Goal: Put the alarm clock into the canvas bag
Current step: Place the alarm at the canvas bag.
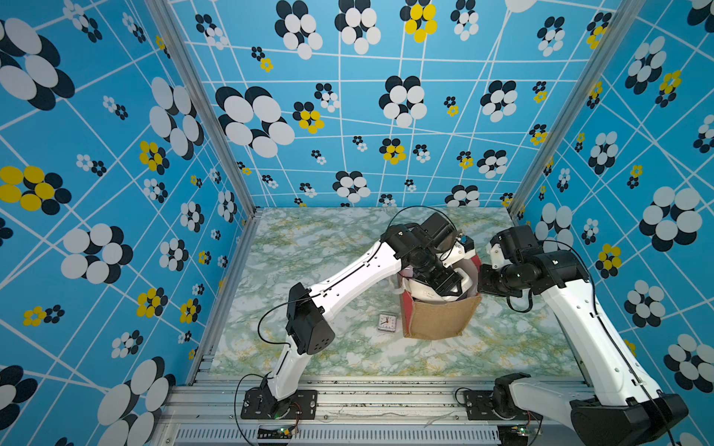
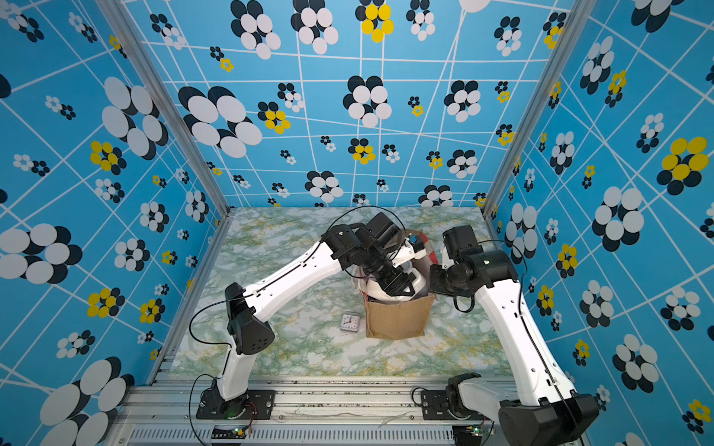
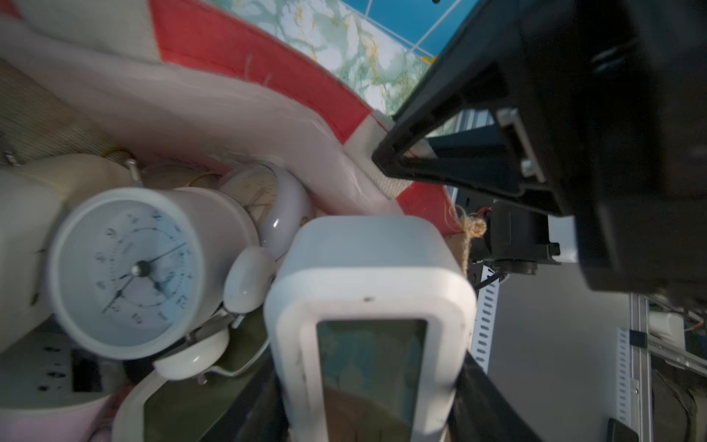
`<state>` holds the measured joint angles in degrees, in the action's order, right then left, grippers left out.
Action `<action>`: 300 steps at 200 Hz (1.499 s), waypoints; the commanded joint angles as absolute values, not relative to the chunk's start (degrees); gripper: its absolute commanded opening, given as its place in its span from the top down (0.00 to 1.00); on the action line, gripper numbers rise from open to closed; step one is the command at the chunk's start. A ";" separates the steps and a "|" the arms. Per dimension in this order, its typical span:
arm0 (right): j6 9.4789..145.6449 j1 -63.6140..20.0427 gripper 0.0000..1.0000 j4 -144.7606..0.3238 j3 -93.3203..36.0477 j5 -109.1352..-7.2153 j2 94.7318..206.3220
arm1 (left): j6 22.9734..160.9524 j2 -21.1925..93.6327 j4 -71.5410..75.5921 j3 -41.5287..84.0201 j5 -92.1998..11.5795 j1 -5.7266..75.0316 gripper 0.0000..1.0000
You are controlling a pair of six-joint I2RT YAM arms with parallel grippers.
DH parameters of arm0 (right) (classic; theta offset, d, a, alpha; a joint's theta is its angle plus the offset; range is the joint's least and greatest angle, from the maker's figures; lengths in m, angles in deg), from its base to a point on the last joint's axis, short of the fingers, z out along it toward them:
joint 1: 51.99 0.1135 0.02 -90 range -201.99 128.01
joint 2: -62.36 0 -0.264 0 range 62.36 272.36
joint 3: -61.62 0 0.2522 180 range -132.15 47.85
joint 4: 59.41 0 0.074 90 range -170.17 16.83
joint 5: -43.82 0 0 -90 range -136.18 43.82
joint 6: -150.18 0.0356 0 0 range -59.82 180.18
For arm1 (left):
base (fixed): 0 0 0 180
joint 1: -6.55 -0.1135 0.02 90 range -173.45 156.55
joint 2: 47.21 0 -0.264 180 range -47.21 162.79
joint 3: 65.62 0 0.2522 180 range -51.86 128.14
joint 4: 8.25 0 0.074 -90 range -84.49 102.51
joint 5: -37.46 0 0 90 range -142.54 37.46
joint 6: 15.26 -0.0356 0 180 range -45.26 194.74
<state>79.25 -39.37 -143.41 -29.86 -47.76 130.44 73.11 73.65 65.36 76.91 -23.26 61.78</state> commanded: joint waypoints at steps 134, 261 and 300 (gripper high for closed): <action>78.68 -39.33 1.00 -145.77 -30.54 -45.21 128.81 | 65.06 83.89 81.57 81.65 -25.36 64.52 0.30; 78.90 -39.33 1.00 -145.02 -29.78 -45.61 128.72 | 74.66 69.33 62.27 71.81 -15.19 60.05 0.09; 78.83 -39.33 1.00 -144.76 -29.25 -45.65 128.76 | 77.45 63.55 58.93 68.50 -18.30 59.47 0.17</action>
